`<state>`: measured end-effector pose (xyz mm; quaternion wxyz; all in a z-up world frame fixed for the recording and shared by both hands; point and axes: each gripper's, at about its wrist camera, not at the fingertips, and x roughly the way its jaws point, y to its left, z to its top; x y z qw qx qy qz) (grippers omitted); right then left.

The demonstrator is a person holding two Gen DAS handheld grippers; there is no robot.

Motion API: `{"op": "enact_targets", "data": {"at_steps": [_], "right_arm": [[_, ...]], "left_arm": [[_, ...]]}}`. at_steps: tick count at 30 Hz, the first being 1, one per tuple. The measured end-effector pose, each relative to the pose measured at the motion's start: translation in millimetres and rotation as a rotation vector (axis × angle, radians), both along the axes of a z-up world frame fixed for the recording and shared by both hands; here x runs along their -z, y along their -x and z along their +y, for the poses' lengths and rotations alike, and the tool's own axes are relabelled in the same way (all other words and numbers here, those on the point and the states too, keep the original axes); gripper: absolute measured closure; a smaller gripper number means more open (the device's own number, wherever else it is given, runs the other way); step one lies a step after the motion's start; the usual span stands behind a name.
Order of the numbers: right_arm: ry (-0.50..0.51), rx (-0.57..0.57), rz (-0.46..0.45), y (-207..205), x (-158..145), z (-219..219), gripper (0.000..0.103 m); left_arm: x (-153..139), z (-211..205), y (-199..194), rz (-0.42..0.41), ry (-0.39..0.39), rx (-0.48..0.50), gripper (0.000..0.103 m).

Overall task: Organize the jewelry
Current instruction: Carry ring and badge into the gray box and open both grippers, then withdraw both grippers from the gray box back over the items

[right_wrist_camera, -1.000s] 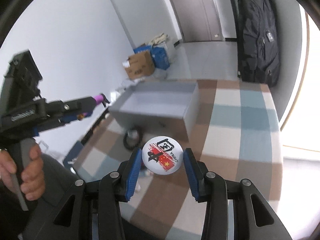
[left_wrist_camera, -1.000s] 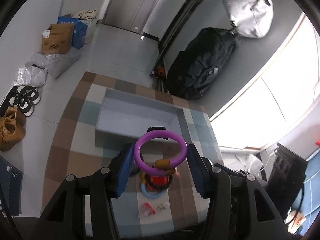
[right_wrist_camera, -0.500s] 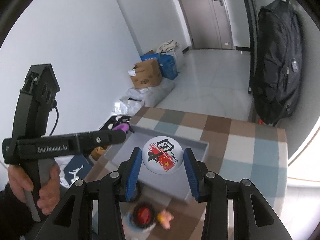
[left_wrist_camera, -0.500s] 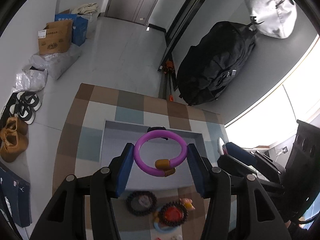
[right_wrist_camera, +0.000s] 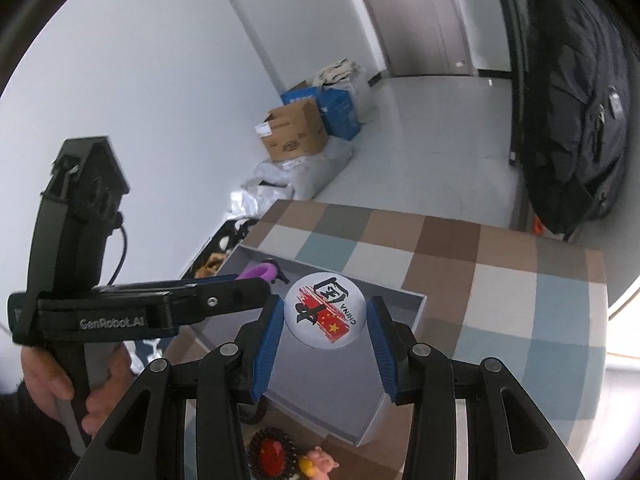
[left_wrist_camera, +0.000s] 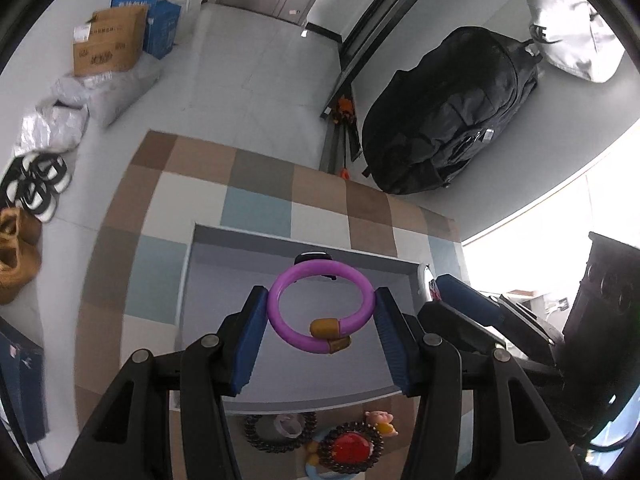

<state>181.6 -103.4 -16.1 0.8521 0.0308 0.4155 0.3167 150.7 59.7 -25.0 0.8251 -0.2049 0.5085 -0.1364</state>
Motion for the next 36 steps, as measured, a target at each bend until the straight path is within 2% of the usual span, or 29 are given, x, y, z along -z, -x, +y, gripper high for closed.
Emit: {"op": "enact_targets", "data": {"at_steps": [8,10,11,12,13,14,16,20,26,30,36], "right_arm": [[0.004,0.002,0.051,-3.7,8.8,1.8,0.061],[0.010,0.006,0.044,-2.4,6.8,0.7,0.060],[0.007,0.006,0.037,-1.0,4.5,-0.4,0.056],[0.002,0.005,0.021,1.6,1.0,-1.9,0.043],[0.008,0.014,-0.003,4.9,-2.4,-3.9,0.035],[0.013,0.020,-0.023,5.5,-3.6,-4.4,0.024],[0.027,0.036,-0.048,9.2,-7.0,-7.9,0.023],[0.024,0.078,-0.038,11.4,-8.8,-17.7,0.016],[0.029,0.123,-0.071,21.1,-16.9,-28.1,0.000],[0.015,0.146,-0.061,27.3,-18.0,-33.3,0.000],[0.014,0.176,-0.070,42.3,-18.8,-39.7,0.000]], "left_arm": [[1.9,-0.5,-6.6,0.021,0.049,-0.004,0.054],[2.6,1.1,-7.8,0.026,0.094,-0.002,0.052],[2.2,3.0,-8.4,0.027,0.120,-0.006,0.046],[1.0,5.4,-8.0,0.022,0.145,-0.011,0.041],[-0.7,7.1,-7.1,0.010,0.165,-0.015,0.029],[-3.1,8.1,-5.7,-0.004,0.177,-0.022,0.024],[-6.7,9.9,-4.0,-0.018,0.177,-0.032,0.021],[-11.1,15.2,0.0,-0.006,0.190,-0.050,0.021],[-23.4,16.8,12.9,-0.059,0.104,-0.091,0.021],[-30.6,14.4,24.3,-0.109,0.019,-0.104,0.021],[-39.6,4.8,51.4,-0.209,-0.207,-0.148,0.021]]}}
